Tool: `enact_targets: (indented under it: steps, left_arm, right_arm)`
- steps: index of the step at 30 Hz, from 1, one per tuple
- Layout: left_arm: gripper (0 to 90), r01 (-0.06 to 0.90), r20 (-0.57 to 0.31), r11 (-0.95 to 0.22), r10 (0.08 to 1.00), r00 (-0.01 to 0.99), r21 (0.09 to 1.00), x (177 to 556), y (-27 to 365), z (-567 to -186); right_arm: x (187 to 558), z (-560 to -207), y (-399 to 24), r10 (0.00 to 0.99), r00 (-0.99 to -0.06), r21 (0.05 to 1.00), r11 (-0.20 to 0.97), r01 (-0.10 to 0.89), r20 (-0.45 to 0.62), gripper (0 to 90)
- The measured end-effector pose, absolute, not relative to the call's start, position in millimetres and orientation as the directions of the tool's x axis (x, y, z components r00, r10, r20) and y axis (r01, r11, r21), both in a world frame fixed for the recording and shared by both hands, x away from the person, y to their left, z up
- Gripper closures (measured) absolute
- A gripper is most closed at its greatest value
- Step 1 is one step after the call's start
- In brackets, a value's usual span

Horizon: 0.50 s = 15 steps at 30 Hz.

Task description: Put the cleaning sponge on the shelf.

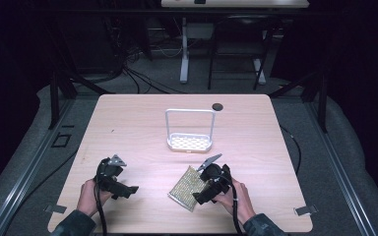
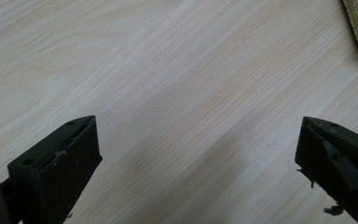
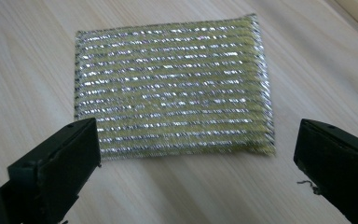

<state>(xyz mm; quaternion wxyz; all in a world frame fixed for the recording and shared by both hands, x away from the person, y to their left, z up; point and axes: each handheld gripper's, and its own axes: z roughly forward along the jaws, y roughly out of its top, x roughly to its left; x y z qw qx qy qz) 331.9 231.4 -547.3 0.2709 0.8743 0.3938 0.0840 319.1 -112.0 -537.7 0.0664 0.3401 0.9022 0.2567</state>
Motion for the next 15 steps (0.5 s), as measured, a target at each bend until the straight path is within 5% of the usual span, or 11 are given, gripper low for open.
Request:
enact_targets:
  steps: [5, 15]
  left_arm:
    - [0.0, 0.644, -0.062, -0.542, 0.738, 0.672, 0.54, 331.7, 232.0, -547.7]
    - [0.0, 0.646, -0.063, -0.544, 0.737, 0.673, 0.535, 331.0, 232.2, -547.9]
  right_arm:
    - [329.0, -544.1, -98.4, 0.633, -0.772, 0.511, 0.643, 0.571, 0.066, 0.0]
    - [333.4, -551.5, -77.7, 0.614, -0.79, 0.493, 0.686, 0.535, 0.001, 24.5]
